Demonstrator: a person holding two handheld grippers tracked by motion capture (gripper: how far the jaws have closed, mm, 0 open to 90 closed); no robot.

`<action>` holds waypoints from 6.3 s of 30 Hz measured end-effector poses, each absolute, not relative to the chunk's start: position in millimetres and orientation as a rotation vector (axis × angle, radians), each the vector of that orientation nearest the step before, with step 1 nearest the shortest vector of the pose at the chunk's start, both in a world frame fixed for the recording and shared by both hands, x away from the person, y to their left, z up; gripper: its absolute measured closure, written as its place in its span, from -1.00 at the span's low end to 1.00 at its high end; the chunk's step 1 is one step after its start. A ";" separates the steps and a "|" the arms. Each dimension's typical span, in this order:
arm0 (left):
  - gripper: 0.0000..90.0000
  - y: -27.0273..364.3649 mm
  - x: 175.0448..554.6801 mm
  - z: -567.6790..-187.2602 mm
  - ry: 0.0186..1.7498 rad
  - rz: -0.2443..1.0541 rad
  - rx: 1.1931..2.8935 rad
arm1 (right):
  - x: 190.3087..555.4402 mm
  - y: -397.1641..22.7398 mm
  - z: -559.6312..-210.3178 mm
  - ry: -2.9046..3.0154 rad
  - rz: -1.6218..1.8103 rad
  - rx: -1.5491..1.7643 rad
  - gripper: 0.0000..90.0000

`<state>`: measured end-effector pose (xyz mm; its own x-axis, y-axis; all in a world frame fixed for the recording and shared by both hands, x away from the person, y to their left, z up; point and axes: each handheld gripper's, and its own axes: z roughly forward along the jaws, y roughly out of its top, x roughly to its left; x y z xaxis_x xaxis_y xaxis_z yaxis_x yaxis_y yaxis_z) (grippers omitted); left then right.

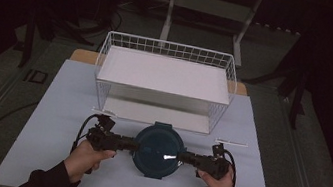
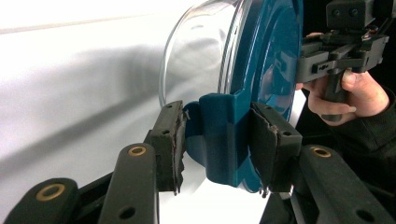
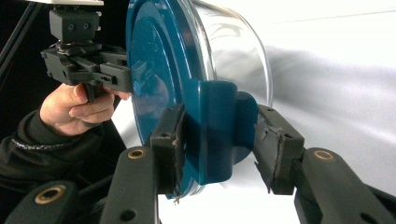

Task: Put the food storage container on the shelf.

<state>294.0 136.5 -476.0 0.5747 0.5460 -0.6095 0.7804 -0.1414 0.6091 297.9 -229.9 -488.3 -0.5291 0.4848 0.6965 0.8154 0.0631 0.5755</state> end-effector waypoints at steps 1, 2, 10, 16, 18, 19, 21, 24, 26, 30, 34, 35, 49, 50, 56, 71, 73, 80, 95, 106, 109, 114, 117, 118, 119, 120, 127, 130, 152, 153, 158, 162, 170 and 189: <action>0.27 137.6 296.0 -475.0 1.084 -0.288 1.810 | 303.0 -227.7 -484.6 -2.048 -1.463 -1.296 0.23; 0.27 138.1 296.9 -474.3 1.083 -0.278 1.804 | 303.0 -227.7 -484.6 -2.048 -1.463 -1.296 0.23; 0.27 144.9 313.7 -465.3 1.057 -0.193 1.774 | 326.8 -220.1 -472.8 -2.083 -1.517 -1.266 0.23; 0.27 145.3 329.7 -470.7 1.064 -0.172 1.757 | 346.7 -217.9 -473.9 -2.107 -1.528 -1.263 0.23; 0.27 145.1 336.2 -474.3 1.067 -0.175 1.746 | 353.7 -217.8 -476.0 -2.108 -1.532 -1.269 0.23; 0.27 145.2 340.9 -476.4 1.069 -0.183 1.742 | 356.5 -217.9 -476.7 -2.111 -1.536 -1.266 0.23; 0.27 143.5 346.5 -478.6 1.067 -0.160 1.743 | 368.2 -219.6 -482.0 -2.097 -1.546 -1.269 0.23; 0.26 142.8 355.5 -483.7 1.074 -0.158 1.738 | 374.3 -219.3 -485.3 -2.102 -1.555 -1.278 0.23; 0.26 143.2 361.1 -487.9 1.076 -0.148 1.730 | 380.0 -218.3 -488.3 -2.107 -1.553 -1.295 0.23; 0.26 144.0 373.0 -492.4 1.075 -0.139 1.733 | 390.0 -216.6 -493.7 -2.104 -1.558 -1.315 0.22; 0.26 141.4 380.2 -492.9 1.102 -0.139 1.716 | 397.3 -215.1 -496.9 -2.109 -1.569 -1.338 0.22; 0.26 143.1 384.7 -494.5 1.084 -0.105 1.738 | 402.1 -214.9 -500.1 -2.149 -1.612 -1.324 0.22; 0.23 146.9 395.8 -506.8 1.106 -0.162 1.675 | 405.1 -210.4 -503.2 -2.144 -1.629 -1.403 0.17; 0.23 147.2 397.0 -508.4 1.118 -0.164 1.663 | 405.1 -210.4 -503.2 -2.144 -1.629 -1.403 0.17; 0.13 148.4 401.9 -515.8 1.138 -0.141 1.626 | 406.0 -206.4 -507.7 -2.121 -1.632 -1.470 0.05; -0.37 141.4 391.0 -509.0 1.093 0.014 1.686 | 402.3 -200.5 -502.2 -2.209 -1.678 -1.541 -0.10; -0.55 139.9 385.7 -507.4 1.053 -0.017 1.695 | 397.0 -199.9 -499.0 -2.229 -1.671 -1.536 -0.17; -0.93 139.2 368.0 -498.1 0.978 -0.031 1.743 | 380.6 -201.8 -490.6 -2.278 -1.685 -1.511 -0.18; -0.98 140.8 306.0 -489.6 0.860 0.006 1.828 | 327.2 -187.5 -482.4 -2.336 -1.620 -1.321 0.28; -0.98 149.0 278.5 -494.0 0.822 0.081 1.818 | 320.8 -151.8 -495.2 -2.450 -1.485 -1.211 0.99; -0.98 150.3 278.4 -493.7 0.825 0.091 1.811 | 324.4 -143.0 -499.0 -2.468 -1.462 -1.216 0.99; -0.97 150.8 278.1 -493.6 0.817 0.101 1.793 | 331.4 -139.5 -501.6 -2.467 -1.459 -1.235 0.99; -0.97 149.7 277.8 -493.9 0.803 0.107 1.803 | 333.9 -137.1 -501.3 -2.473 -1.464 -1.236 0.99; -0.97 149.3 278.0 -494.2 0.805 0.104 1.803 | 336.2 -136.0 -501.0 -2.473 -1.462 -1.233 0.99; -0.97 149.1 278.2 -494.4 0.808 0.104 1.805 | 337.3 -135.4 -501.0 -2.476 -1.467 -1.236 0.99; -0.97 149.0 278.2 -494.5 0.808 0.105 1.805 | 338.9 -134.6 -500.7 -2.485 -1.464 -1.241 0.99; -0.97 149.3 277.9 -495.7 0.808 0.119 1.810 | 353.1 -130.3 -499.6 -2.483 -1.475 -1.264 0.99; -0.97 149.3 278.0 -496.1 0.810 0.115 1.805 | 357.3 -129.3 -499.1 -2.486 -1.473 -1.271 0.99; -0.97 148.2 276.7 -497.2 0.797 0.127 1.809 | 386.8 -124.2 -503.3 -2.509 -1.446 -1.364 0.99; -0.97 148.1 276.8 -497.3 0.800 0.124 1.811 | 386.5 -123.5 -503.1 -2.510 -1.447 -1.361 0.99; -0.98 146.6 274.6 -496.2 0.794 0.117 1.818 | 375.2 -120.9 -502.3 -2.511 -1.467 -1.290 0.85; -0.97 145.7 273.1 -493.2 0.782 0.123 1.830 | 360.1 -127.5 -498.8 -2.476 -1.541 -1.254 0.01; -0.98 143.9 266.9 -489.2 0.767 0.117 1.833 | 348.2 -141.9 -490.8 -2.436 -1.616 -1.201 -0.65; -0.97 148.9 257.6 -485.7 0.748 0.126 1.847 | 301.8 -192.2 -481.8 -2.551 -1.682 -1.177 -0.67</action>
<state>257.6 148.9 -485.7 0.7962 0.5471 -0.2584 0.4318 -0.2146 0.8761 301.8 -192.2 -481.8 -0.7340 0.6256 0.2644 0.4894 0.2171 0.8446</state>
